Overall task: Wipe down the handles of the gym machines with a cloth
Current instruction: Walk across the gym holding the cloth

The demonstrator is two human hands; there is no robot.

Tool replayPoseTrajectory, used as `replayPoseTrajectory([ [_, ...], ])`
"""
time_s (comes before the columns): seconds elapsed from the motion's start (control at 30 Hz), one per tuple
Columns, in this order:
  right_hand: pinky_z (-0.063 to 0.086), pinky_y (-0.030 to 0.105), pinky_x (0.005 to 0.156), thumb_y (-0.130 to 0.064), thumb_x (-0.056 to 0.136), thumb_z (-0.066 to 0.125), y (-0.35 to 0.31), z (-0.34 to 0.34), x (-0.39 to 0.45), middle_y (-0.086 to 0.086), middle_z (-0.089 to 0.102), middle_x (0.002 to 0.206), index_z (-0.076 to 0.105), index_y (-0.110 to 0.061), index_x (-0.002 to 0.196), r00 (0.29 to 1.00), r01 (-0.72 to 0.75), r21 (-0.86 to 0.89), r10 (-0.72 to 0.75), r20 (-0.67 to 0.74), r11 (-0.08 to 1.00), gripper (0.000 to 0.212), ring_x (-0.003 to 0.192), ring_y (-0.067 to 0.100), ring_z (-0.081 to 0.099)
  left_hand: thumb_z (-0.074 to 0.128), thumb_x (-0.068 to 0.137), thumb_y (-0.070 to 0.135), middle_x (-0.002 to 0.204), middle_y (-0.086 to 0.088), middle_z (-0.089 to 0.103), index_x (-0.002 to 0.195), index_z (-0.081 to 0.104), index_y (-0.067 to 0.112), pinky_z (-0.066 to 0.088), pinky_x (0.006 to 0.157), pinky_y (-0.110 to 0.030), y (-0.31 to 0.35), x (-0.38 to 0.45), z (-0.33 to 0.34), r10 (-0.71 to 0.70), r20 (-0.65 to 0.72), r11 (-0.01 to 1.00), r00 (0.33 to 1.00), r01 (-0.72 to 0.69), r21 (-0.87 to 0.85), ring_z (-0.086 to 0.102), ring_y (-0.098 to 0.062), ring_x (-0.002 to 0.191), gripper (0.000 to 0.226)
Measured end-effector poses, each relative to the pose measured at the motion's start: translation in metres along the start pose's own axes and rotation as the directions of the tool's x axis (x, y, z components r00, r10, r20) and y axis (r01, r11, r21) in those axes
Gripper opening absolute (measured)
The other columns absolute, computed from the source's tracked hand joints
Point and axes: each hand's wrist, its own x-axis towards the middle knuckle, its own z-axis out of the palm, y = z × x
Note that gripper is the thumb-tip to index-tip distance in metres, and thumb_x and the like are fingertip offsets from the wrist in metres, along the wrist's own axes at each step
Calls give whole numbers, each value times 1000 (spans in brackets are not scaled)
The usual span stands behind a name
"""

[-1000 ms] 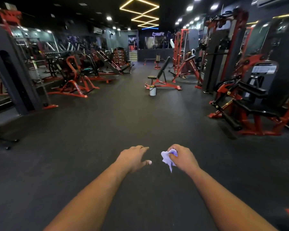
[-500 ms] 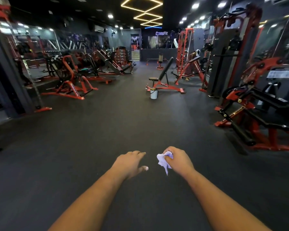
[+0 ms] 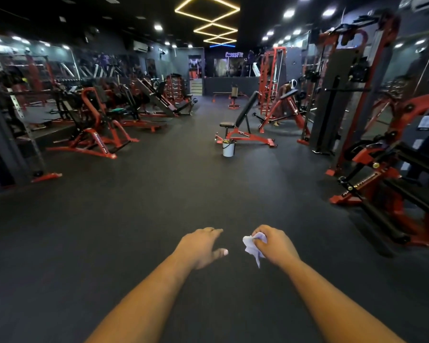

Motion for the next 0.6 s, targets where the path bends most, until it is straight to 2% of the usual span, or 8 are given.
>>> replayPoseTrajectory([
  [0.1, 59, 35, 66, -31, 74, 58, -7, 3, 59, -13, 70, 61, 64, -23, 73, 1000, -6, 25, 6, -3, 1000, 10, 58, 10, 68, 50, 97, 66, 164, 6, 33, 161, 26, 31, 39, 114, -42, -26, 53, -11, 2, 19, 1000, 1000, -3, 11, 35, -21, 148, 76],
  [0.27, 60, 41, 66, -35, 69, 63, -1, 8, 171, -7, 69, 60, 62, -22, 70, 1000, 10, 32, -10, 0, 999, 13, 57, 17, 68, 49, 97, 67, 165, 7, 32, 161, 25, 32, 40, 114, -43, -59, 156, -21, -12, 15, 999, 1000, 12, 30, 35, -20, 149, 77],
  [0.37, 58, 38, 63, -32, 69, 61, 7, 4, 242, -7, 69, 60, 63, -20, 71, 1000, 31, 59, -31, -3, 998, 13, 55, 15, 67, 49, 97, 66, 165, 7, 32, 161, 25, 32, 40, 114, -43, -73, 223, -25, -33, 25, 999, 999, 32, 35, 35, -20, 148, 77],
  [0.47, 48, 30, 53, -26, 68, 60, 10, -5, 309, 1, 69, 59, 66, -11, 71, 998, 43, 42, -45, 41, 998, 17, 50, 14, 60, 49, 98, 66, 164, 6, 33, 161, 24, 31, 40, 113, -44, -83, 286, -33, -41, 51, 997, 998, 37, 68, 35, -21, 148, 77],
  [0.6, 51, 32, 55, -29, 68, 60, 7, -13, 401, 2, 70, 61, 67, -15, 72, 996, 53, 30, -55, 67, 998, 17, 58, 22, 68, 49, 98, 65, 164, 5, 33, 161, 24, 31, 42, 111, -45, -103, 366, -45, -60, 37, 996, 998, 57, 66, 36, -22, 147, 76],
])
